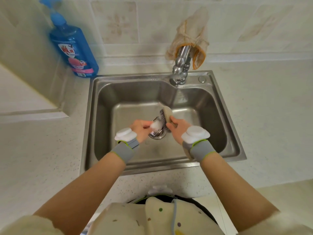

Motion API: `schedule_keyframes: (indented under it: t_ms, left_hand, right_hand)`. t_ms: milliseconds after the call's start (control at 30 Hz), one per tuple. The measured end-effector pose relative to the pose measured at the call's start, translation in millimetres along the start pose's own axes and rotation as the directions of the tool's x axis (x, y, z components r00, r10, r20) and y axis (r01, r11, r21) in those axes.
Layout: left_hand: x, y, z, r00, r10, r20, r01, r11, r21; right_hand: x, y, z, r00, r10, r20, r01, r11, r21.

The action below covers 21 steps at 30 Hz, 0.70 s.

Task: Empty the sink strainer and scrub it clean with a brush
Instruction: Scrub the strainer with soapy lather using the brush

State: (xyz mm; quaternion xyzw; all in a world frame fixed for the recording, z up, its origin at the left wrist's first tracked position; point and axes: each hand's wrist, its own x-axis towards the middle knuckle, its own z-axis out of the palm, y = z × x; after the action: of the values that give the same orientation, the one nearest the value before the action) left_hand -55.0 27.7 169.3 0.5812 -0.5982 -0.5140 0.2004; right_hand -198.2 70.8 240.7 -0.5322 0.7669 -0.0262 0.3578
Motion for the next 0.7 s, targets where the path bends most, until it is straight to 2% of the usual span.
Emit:
schedule_keyframes:
  t_ms: [133, 267, 367, 533, 633, 700]
  left_hand:
    - [7.9, -1.0, -2.7, 0.994, -0.107, -0.035, 0.104, 0.992, -0.069]
    - [6.0, 4.5, 4.2, 0.981, -0.189, -0.036, 0.181, 0.968, -0.173]
    - [7.4, -1.8, 7.0, 0.973, -0.23, 0.001, 0.225, 0.952, -0.205]
    - [2.0, -4.8, 9.3, 0.994, -0.103, -0.021, 0.098, 0.978, -0.182]
    - [5.1, -13.3, 0.9, 0.999, -0.042, -0.003, 0.042, 0.991, -0.124]
    - [3.7, -11.8, -0.8, 0.999, -0.032, 0.027, 0.035, 0.995, -0.095]
  right_hand:
    - [-23.7, -9.7, 11.3, 0.993, -0.106, 0.055, 0.112, 0.988, -0.106]
    - [-6.4, -5.0, 2.1, 0.999, -0.039, -0.003, 0.039, 0.994, -0.101]
    - [-22.0, -6.9, 8.5, 0.995, -0.067, 0.071, 0.077, 0.984, -0.161]
    - [-3.8, -3.3, 4.4, 1.0, -0.009, 0.004, 0.01, 0.997, -0.08]
    - [-17.7, -7.9, 11.1, 0.996, -0.046, 0.079, 0.052, 0.995, -0.08]
    - [-7.1, -6.5, 7.1, 0.999, -0.019, 0.047, 0.02, 1.0, -0.01]
